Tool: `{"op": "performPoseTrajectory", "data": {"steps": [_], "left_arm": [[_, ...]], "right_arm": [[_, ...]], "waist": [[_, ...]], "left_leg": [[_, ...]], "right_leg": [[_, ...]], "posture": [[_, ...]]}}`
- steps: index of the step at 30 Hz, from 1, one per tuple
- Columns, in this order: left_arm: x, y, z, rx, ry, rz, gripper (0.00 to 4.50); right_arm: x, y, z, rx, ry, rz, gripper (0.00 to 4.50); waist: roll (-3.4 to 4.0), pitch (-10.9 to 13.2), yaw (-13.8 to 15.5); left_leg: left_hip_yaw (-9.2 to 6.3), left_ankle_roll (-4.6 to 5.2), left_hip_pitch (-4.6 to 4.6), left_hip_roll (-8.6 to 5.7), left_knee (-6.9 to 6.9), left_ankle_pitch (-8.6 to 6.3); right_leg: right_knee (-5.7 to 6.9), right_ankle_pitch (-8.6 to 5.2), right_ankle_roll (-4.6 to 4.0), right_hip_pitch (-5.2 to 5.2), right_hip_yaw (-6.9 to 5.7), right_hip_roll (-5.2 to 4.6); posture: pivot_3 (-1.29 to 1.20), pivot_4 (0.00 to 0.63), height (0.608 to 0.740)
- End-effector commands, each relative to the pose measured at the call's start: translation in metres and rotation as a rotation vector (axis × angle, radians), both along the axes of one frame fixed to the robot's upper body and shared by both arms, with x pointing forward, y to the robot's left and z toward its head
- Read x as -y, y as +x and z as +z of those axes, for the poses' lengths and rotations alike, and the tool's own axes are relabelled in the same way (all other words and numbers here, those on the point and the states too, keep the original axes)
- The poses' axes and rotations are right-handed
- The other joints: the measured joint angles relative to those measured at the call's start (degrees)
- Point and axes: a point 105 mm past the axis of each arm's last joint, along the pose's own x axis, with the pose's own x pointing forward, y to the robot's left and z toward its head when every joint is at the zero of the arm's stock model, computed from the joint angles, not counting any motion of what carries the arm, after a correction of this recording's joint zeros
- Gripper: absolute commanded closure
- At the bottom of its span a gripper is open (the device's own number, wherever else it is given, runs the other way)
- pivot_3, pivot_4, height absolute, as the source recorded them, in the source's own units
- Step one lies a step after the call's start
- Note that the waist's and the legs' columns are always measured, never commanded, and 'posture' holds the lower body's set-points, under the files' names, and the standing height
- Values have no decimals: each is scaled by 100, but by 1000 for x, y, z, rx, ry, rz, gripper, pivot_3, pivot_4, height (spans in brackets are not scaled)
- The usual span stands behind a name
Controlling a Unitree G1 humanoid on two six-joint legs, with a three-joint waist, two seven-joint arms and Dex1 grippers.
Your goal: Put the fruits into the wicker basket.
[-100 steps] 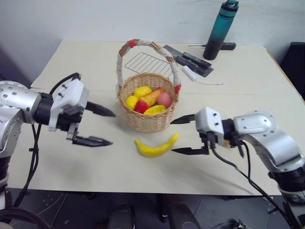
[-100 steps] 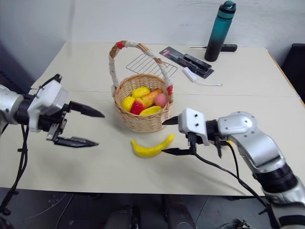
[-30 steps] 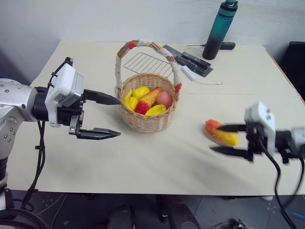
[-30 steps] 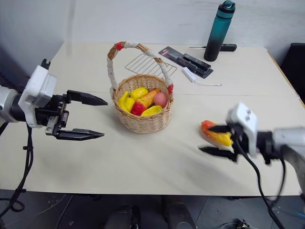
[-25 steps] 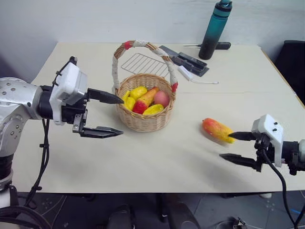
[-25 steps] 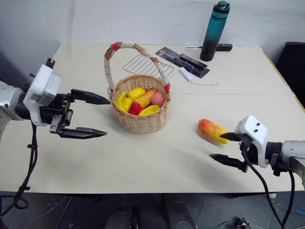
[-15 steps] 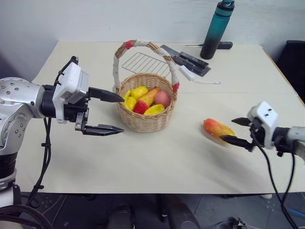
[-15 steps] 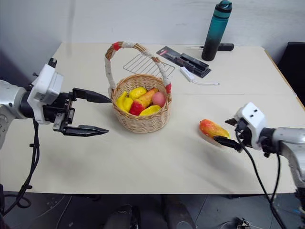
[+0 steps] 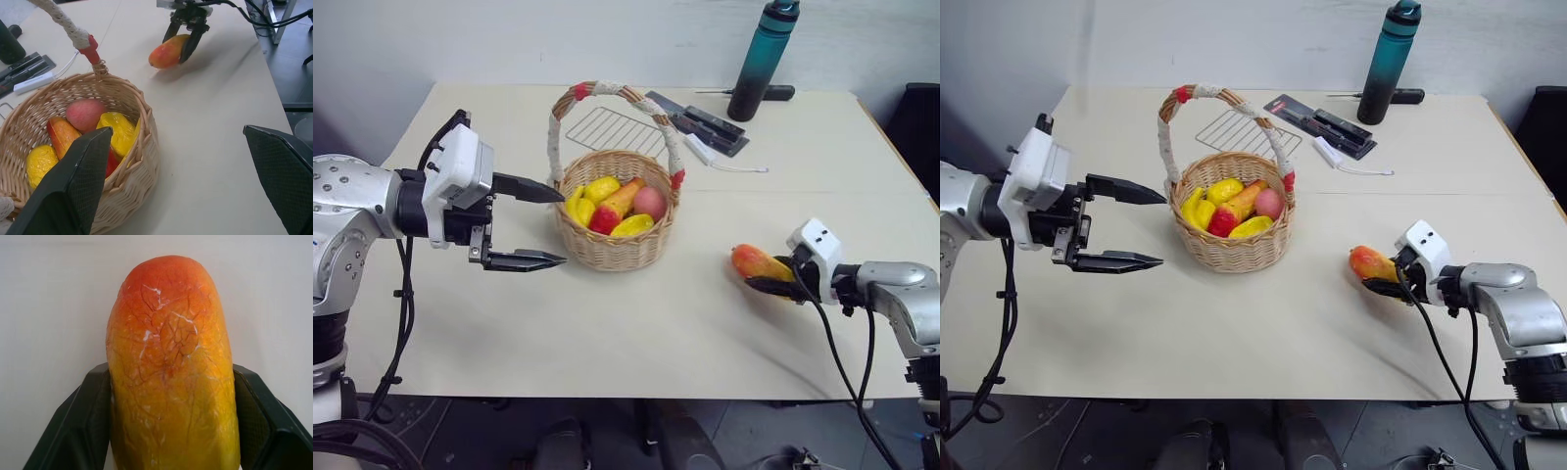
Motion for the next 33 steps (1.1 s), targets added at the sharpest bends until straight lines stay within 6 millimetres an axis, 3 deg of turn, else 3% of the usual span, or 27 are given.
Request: {"op": "performPoseTrajectory", "data": {"steps": [1,6,9,12,15,21,27,33], "left_arm": [[-3,-5,17,58,-9,10,0],[-4,-6,18,56,-6,21,0],[-5,-7,19,55,-5,26,0],[-5,-7,20,56,-5,29,0],[-5,-7,21,58,-8,32,0],[-4,-8,21,58,-11,36,0],[-3,-5,23,59,-20,34,0],[-2,-2,25,64,-29,30,0]], "right_arm": [[-50,-23,46,91,86,224,1835],[-119,-23,92,183,220,362,1835],[-149,3,113,283,231,274,1835],[-166,24,116,311,224,189,1835],[-181,33,107,318,198,155,1835],[-182,34,101,325,195,123,15],[-159,17,110,355,222,113,15],[-117,-36,111,225,272,262,15]], "waist": [[0,0,-11],[-1,0,-45],[-1,0,-39],[-2,-1,-15],[-4,-2,11],[-4,-2,12],[-4,-2,6],[-4,-2,29]], "left_leg": [[0,-3,-1,1,0,2],[-4,-16,1,4,3,9],[-7,-16,-9,2,2,10],[-9,-15,-15,1,1,9],[-9,-24,-23,1,1,11],[1,-26,-47,1,1,1],[2,-33,-50,3,2,1],[0,-29,-46,3,2,-1]], "right_leg": [[1,0,0,0,0,0],[1,3,-6,1,-5,0],[4,5,-12,-10,-8,-2],[4,6,-16,-16,-12,-5],[-6,4,-18,-17,-18,-11],[-15,2,-14,-39,-20,-18],[-4,2,-14,-49,-20,-16],[-2,1,-13,-45,-20,-14]], "posture": [[0,150,740],[0,150,740],[0,150,740],[0,150,740],[0,150,740],[0,150,740],[0,150,740],[0,150,740]]}}
